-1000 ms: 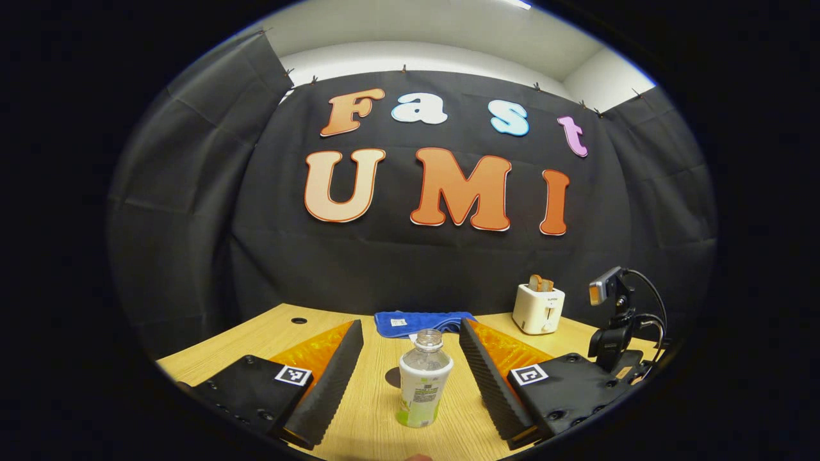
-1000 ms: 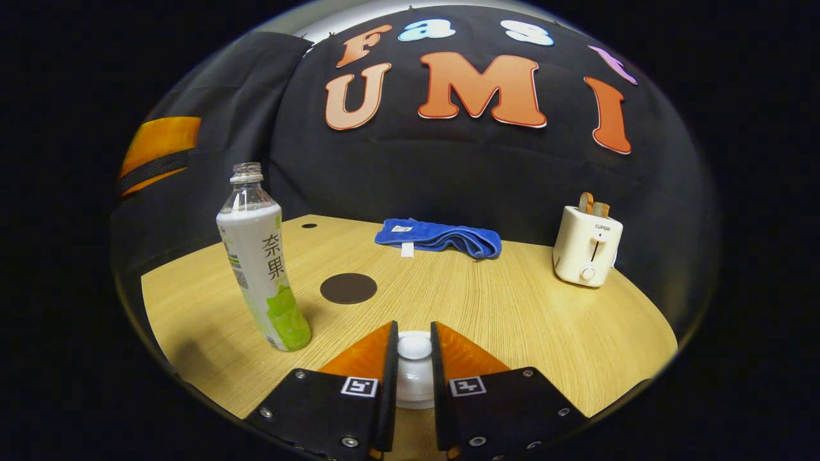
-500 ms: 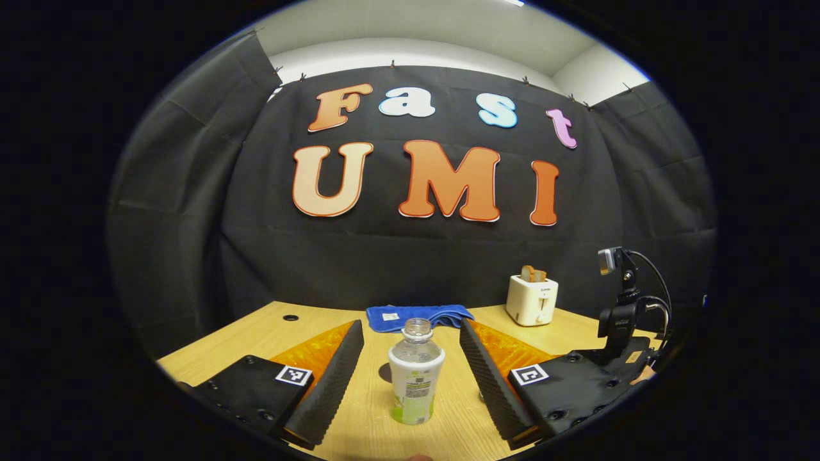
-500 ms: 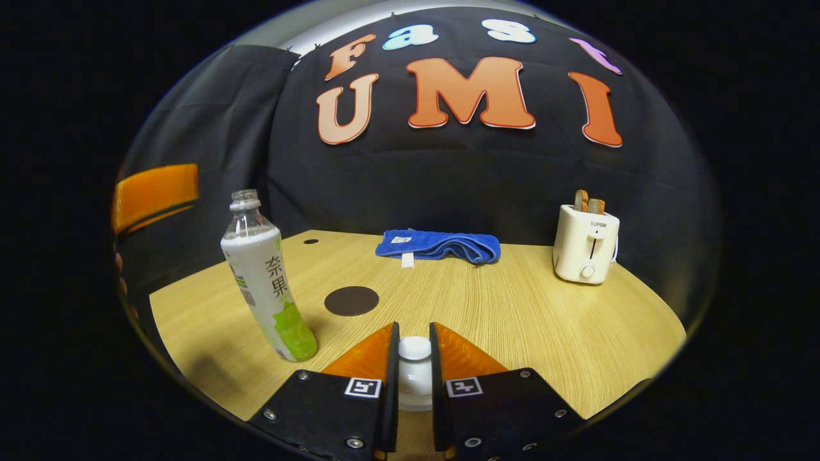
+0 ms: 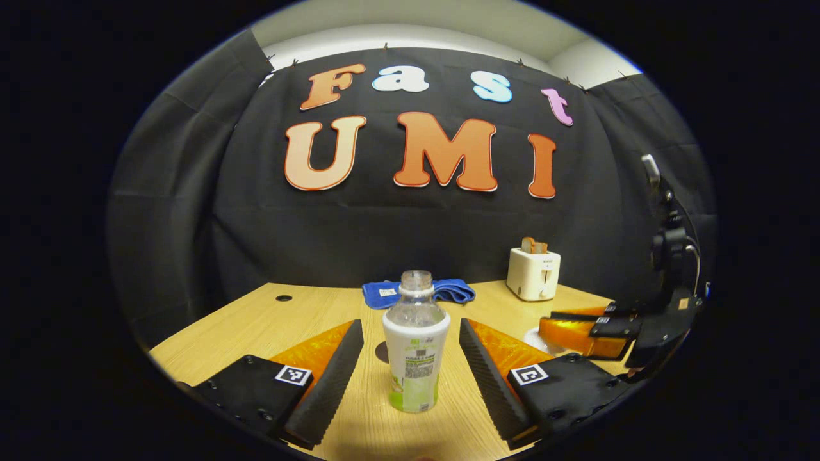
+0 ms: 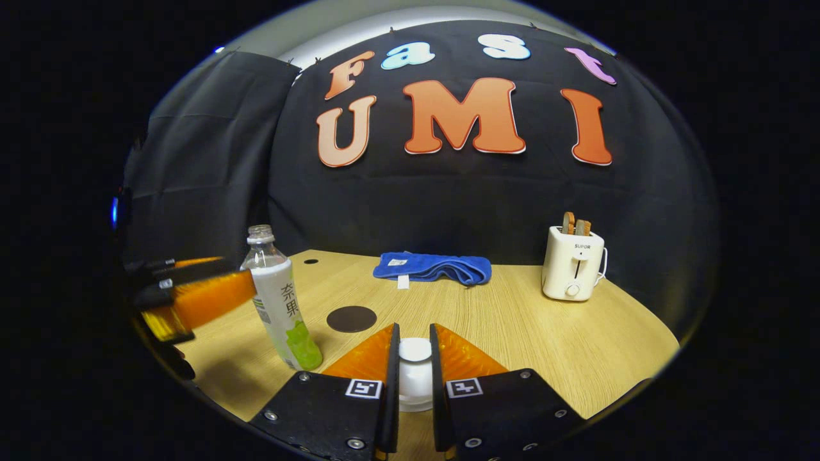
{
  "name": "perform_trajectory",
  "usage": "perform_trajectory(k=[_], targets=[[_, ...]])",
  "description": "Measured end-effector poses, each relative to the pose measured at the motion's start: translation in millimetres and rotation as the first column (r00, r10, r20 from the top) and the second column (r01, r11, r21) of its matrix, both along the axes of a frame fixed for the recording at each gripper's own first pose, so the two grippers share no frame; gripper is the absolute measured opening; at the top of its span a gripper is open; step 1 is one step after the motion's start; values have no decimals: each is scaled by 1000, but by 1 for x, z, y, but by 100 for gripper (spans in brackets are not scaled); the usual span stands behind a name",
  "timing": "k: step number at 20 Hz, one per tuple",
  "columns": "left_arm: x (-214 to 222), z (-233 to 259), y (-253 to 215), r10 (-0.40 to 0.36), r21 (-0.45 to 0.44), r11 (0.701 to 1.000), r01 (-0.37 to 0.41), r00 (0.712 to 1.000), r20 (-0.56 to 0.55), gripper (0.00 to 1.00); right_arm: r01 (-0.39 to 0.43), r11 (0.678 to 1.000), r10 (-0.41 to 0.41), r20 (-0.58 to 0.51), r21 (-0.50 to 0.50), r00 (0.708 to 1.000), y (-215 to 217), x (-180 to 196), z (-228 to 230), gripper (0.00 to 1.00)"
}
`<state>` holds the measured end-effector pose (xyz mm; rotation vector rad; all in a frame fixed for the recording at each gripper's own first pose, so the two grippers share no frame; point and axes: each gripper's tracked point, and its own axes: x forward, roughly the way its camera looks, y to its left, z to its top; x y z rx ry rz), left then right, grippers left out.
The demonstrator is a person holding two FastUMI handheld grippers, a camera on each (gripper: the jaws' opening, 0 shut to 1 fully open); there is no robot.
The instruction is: Open the teacup lid with one hand, grasp the water bottle and pour water into the teacup with the other hand; after pouring, place the water bottle on the coaster and then close the teacup lid.
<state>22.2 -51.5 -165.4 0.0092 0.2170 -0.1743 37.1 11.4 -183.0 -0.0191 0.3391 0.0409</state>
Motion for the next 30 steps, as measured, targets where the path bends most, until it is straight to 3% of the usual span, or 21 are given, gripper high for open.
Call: perform_trajectory(k=[6,16,18,20,21,26,30], targets=[[9,-32,-2,-16,-27,1000,14,998,-56,98,8,1000,-7,47,-20,999,-2,-5,21,22],[20,-70,-2,-44,6,999,44,996,-81,97,6,1000,-5,54,-6,999,-3,-6,27,22],[18,-73,1,-45,-13,999,44,995,-91,84,7,1000,-7,53,-4,999,-3,-6,26,22],[18,-72,1,-45,-23,999,43,996,-77,84,11,1000,-10,53,0,999,-4,-6,26,22],[19,-72,3,-43,-17,999,42,996,-75,72,7,1000,-7,52,2,999,-4,-6,25,22],[18,-72,2,-58,-15,998,57,997,-52,65,9,1000,-9,52,0,999,-5,-6,24,22],[21,-72,1,-63,19,998,64,997,-54,66,17,1000,-16,59,-5,998,-7,-6,27,22]])
